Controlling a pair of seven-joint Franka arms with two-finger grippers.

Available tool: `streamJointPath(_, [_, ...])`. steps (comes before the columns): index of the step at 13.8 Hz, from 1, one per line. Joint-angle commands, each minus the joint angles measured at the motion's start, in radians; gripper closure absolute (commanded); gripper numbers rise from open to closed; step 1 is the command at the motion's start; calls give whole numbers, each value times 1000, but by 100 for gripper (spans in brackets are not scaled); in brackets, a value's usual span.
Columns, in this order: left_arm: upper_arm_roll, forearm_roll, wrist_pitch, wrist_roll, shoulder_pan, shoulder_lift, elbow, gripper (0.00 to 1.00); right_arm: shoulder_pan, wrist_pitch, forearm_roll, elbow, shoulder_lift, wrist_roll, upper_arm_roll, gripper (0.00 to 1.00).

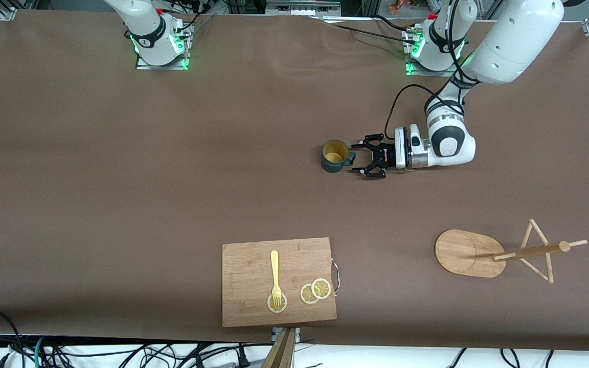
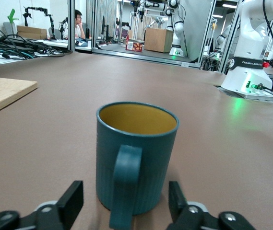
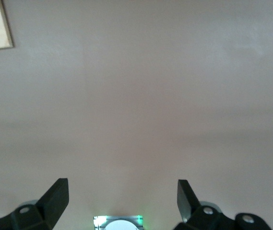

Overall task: Pass cup and hang on rack
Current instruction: 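Withdraw the right gripper while the left gripper reaches the mug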

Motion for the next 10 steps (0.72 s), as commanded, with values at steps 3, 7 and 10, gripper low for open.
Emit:
streamJointPath(3, [-1, -32, -21, 58, -11, 28, 34, 90, -86, 38, -46, -104, -59, -28, 117, 0])
streamJointPath(7, [-1, -32, -30, 43, -7, 25, 34, 100, -84, 41, -19, -121, -74, -37, 123, 0])
streamJointPath(10, [1, -18, -91, -106, 0, -23, 19, 100, -80, 43, -26, -115, -64, -42, 123, 0])
